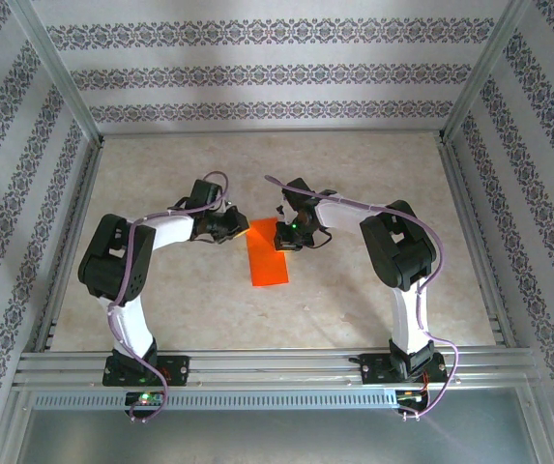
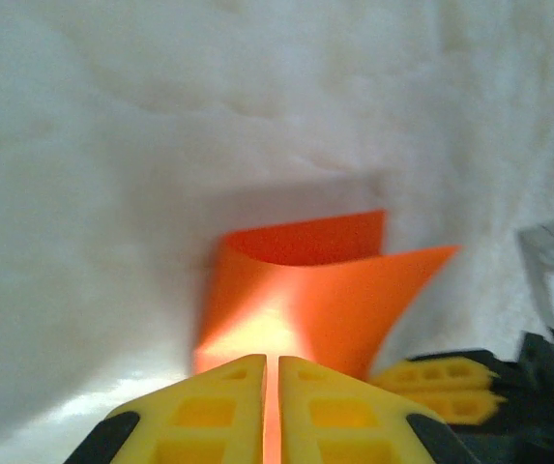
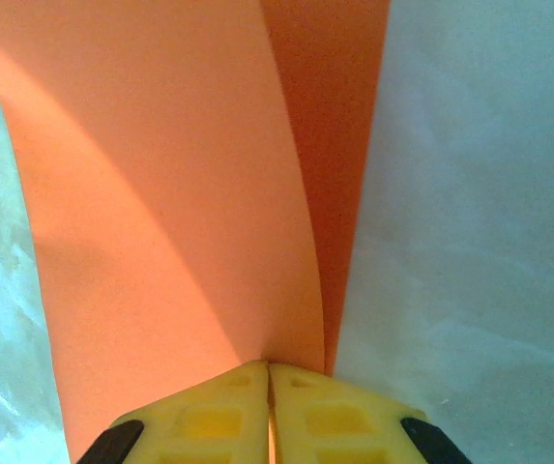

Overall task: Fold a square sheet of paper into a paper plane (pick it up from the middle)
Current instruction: First fold the square sheet of paper in half at the center of the table.

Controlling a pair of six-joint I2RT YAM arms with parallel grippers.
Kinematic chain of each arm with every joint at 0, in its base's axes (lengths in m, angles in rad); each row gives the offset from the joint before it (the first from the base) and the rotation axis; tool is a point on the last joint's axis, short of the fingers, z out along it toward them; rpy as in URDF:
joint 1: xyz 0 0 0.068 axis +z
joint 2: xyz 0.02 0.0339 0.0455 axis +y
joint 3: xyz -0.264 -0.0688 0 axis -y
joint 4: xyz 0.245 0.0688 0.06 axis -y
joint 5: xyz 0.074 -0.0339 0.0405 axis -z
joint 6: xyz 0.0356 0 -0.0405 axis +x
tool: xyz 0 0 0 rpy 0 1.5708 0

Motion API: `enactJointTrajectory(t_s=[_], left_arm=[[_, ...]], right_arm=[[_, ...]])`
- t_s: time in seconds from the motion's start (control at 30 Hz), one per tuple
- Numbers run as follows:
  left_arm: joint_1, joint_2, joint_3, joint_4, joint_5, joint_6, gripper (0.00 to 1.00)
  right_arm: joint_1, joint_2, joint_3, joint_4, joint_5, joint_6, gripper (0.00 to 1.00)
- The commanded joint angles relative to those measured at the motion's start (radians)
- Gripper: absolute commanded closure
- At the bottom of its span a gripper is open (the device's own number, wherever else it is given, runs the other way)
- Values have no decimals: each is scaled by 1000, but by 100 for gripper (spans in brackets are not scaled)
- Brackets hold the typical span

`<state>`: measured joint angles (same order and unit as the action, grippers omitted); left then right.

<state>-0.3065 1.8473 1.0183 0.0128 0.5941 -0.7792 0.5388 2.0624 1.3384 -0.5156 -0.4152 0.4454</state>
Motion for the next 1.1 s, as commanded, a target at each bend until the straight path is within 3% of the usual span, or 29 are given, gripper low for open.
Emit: enactJointTrajectory(t_s=[0.0, 0.13, 0.33, 0.77, 0.93, 1.07], left_arm=[[-34, 5, 38, 61, 40, -33, 88], [-36, 76, 82, 16, 28, -31, 88], [-26, 166, 193, -181, -45, 79, 88], [131, 230, 170, -163, -31, 180, 88], [155, 185, 208, -221, -41, 212, 88], [137, 49, 118, -163, -11, 140, 88]], right_arm=[[-22, 136, -106, -167, 256, 4, 89], [-21, 140, -110, -166, 255, 2, 90], [-20, 136, -110, -164, 253, -6, 90], [-25, 134, -123, -160, 257, -6, 90], [-25, 131, -123, -158, 255, -1, 89], [-25, 130, -125, -155, 247, 10, 90]])
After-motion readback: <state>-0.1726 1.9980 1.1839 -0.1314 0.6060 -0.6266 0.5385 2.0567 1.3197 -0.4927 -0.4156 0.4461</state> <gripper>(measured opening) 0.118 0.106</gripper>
